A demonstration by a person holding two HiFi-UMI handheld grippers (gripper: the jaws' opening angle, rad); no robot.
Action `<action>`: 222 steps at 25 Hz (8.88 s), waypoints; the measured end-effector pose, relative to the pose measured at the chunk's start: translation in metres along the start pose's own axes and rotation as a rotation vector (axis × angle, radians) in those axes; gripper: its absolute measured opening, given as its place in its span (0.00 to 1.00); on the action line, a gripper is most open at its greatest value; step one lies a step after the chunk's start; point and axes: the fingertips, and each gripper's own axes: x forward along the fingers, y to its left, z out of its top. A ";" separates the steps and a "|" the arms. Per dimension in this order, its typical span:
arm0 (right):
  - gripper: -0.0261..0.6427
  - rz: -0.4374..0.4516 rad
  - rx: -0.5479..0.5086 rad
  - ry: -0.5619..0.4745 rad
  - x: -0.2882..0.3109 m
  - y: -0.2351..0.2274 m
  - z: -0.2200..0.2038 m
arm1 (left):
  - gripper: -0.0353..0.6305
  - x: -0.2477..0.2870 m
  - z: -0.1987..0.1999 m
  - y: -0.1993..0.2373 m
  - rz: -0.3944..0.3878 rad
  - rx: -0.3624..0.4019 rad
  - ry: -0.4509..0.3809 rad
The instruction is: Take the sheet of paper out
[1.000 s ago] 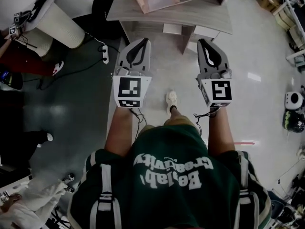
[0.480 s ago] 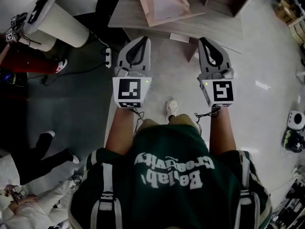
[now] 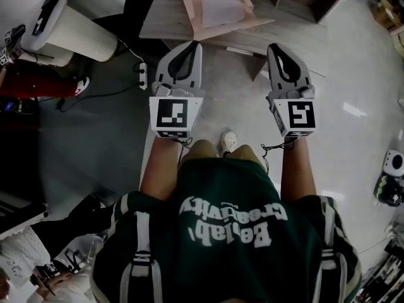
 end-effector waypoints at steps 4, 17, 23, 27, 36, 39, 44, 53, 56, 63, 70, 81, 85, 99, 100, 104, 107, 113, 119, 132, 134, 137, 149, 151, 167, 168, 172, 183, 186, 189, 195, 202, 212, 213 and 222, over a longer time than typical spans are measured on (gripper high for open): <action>0.09 0.004 -0.024 -0.008 0.016 -0.005 0.006 | 0.08 0.013 0.005 0.013 0.004 0.004 -0.010; 0.09 0.002 -0.031 0.018 0.079 -0.011 -0.004 | 0.08 0.067 -0.017 0.051 -0.032 0.001 0.003; 0.09 -0.034 -0.031 0.114 0.133 -0.026 -0.018 | 0.08 0.117 -0.035 0.082 -0.085 0.000 0.011; 0.09 -0.029 -0.035 0.043 0.177 -0.027 -0.014 | 0.08 0.149 -0.049 0.105 -0.126 -0.013 0.019; 0.09 -0.079 -0.075 0.086 0.233 -0.031 -0.017 | 0.08 0.196 -0.071 0.145 -0.194 -0.050 0.001; 0.09 -0.088 -0.083 0.101 0.238 -0.032 -0.023 | 0.08 0.203 -0.078 0.148 -0.209 -0.066 0.001; 0.09 -0.061 -0.137 0.121 0.245 -0.024 -0.022 | 0.08 0.209 -0.083 0.151 -0.247 -0.071 -0.003; 0.10 0.013 -0.316 0.216 0.260 -0.028 -0.040 | 0.08 0.223 -0.088 0.156 -0.268 -0.069 -0.005; 0.10 0.060 -0.383 0.274 0.270 -0.032 -0.053 | 0.08 0.231 -0.094 0.159 -0.252 -0.053 0.023; 0.10 0.229 -0.591 0.338 0.302 -0.047 -0.079 | 0.08 0.252 -0.100 0.158 -0.211 -0.067 0.052; 0.32 0.507 -0.775 0.424 0.333 -0.064 -0.132 | 0.08 0.280 -0.110 0.157 -0.165 -0.082 0.076; 0.32 0.926 -1.055 0.571 0.341 -0.071 -0.271 | 0.08 0.315 -0.120 0.160 -0.015 -0.068 0.155; 0.32 0.938 -1.075 0.573 0.349 -0.081 -0.311 | 0.08 0.327 -0.129 0.159 0.031 -0.071 0.176; 0.33 0.830 -1.200 0.419 0.390 -0.087 -0.417 | 0.08 0.353 -0.164 0.173 0.196 -0.088 0.228; 0.33 0.814 -1.210 0.403 0.393 -0.088 -0.419 | 0.08 0.353 -0.166 0.176 0.208 -0.090 0.236; 0.33 0.786 -1.219 0.368 0.410 -0.085 -0.422 | 0.08 0.350 -0.172 0.188 0.249 -0.104 0.257; 0.33 0.793 -1.210 0.353 0.427 -0.074 -0.423 | 0.08 0.349 -0.180 0.197 0.262 -0.111 0.281; 0.33 0.812 -1.211 0.303 0.442 -0.053 -0.425 | 0.08 0.349 -0.193 0.202 0.290 -0.138 0.300; 0.19 0.850 -1.279 0.254 0.439 -0.041 -0.431 | 0.08 0.344 -0.203 0.201 0.300 -0.149 0.314; 0.09 0.942 -1.067 0.280 0.391 -0.022 -0.386 | 0.08 0.312 -0.184 0.193 0.247 -0.144 0.292; 0.09 0.948 -0.995 0.283 0.380 -0.022 -0.367 | 0.08 0.307 -0.175 0.187 0.232 -0.140 0.281; 0.09 0.948 -0.887 0.304 0.371 -0.022 -0.348 | 0.08 0.307 -0.174 0.184 0.197 -0.136 0.271; 0.09 0.632 -0.613 0.292 0.355 -0.024 -0.221 | 0.08 0.289 -0.134 0.185 0.045 -0.076 0.198; 0.09 0.580 -0.567 0.288 0.351 -0.022 -0.205 | 0.08 0.283 -0.128 0.184 0.022 -0.066 0.186; 0.09 0.120 -0.221 0.183 0.311 0.003 -0.102 | 0.08 0.224 -0.089 0.201 -0.116 -0.032 0.052; 0.09 0.099 -0.203 0.172 0.306 0.002 -0.096 | 0.08 0.220 -0.087 0.199 -0.123 -0.032 0.045; 0.09 0.030 -0.146 0.124 0.289 -0.004 -0.069 | 0.08 0.210 -0.075 0.192 -0.142 -0.042 0.019; 0.09 -0.094 -0.116 -0.016 0.233 -0.012 0.009 | 0.08 0.177 -0.034 0.169 -0.171 -0.062 -0.045; 0.09 -0.112 -0.105 -0.032 0.212 -0.018 0.017 | 0.08 0.165 -0.022 0.156 -0.161 -0.051 -0.052; 0.09 -0.123 -0.096 -0.050 0.187 -0.022 0.025 | 0.08 0.152 -0.011 0.134 -0.157 -0.050 -0.055; 0.09 -0.128 -0.086 -0.063 0.119 -0.017 0.032 | 0.08 0.106 0.012 0.073 -0.157 -0.026 -0.069; 0.09 -0.125 -0.072 -0.110 0.032 -0.006 0.042 | 0.08 0.042 0.027 0.013 -0.145 0.000 -0.070; 0.09 -0.161 -0.073 -0.130 -0.026 0.000 0.046 | 0.08 -0.004 0.023 -0.013 -0.125 0.030 -0.052; 0.09 -0.166 -0.068 -0.125 -0.028 0.000 0.043 | 0.08 -0.005 0.022 -0.013 -0.123 0.032 -0.051; 0.09 -0.202 -0.035 -0.097 -0.031 0.000 0.041 | 0.08 -0.006 0.020 -0.006 -0.130 0.025 -0.051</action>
